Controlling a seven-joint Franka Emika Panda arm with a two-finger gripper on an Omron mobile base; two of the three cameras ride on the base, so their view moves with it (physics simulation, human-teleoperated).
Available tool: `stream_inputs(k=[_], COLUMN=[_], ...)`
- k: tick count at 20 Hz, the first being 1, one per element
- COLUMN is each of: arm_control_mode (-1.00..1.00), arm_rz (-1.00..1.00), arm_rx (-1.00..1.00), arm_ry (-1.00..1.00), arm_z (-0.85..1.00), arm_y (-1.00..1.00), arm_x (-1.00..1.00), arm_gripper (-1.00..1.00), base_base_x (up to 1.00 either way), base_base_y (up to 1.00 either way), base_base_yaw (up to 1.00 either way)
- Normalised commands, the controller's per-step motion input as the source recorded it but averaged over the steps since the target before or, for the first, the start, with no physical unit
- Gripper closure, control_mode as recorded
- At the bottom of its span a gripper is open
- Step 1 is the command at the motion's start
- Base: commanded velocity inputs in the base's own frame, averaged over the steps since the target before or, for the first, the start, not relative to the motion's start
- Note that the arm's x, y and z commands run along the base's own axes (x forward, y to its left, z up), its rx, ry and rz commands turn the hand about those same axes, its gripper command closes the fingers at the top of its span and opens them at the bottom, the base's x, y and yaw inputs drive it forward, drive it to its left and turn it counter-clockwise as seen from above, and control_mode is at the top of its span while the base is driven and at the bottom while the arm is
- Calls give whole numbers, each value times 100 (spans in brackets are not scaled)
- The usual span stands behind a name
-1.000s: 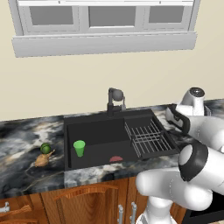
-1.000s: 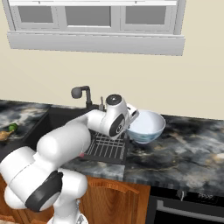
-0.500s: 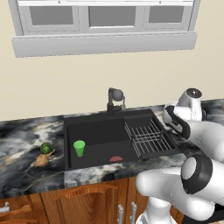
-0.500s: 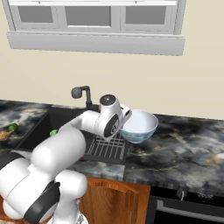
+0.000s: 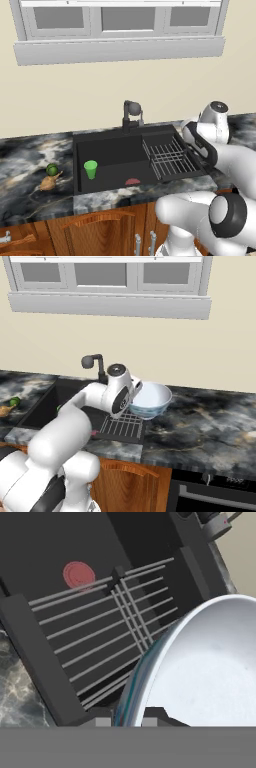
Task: Remove the onion and avocado from the sink. Then move the bowl and cup from the counter to the sink for washing.
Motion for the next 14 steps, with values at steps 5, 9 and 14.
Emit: stream_inputs(k=[5, 9, 14], arm_control_mode=[-100, -100, -100], arm_rz=[7, 7, 8], arm_rx=[0, 0, 0], arm_ry=[5, 8, 10], arm_z=[5, 4, 2], arm_y=[23, 20, 16], arm_x=[-14, -8, -7], arm_gripper=[100, 100, 100], base_base_x=[0, 0, 0], base_base_y=[0, 0, 0], base_base_yaw=[0, 0, 0])
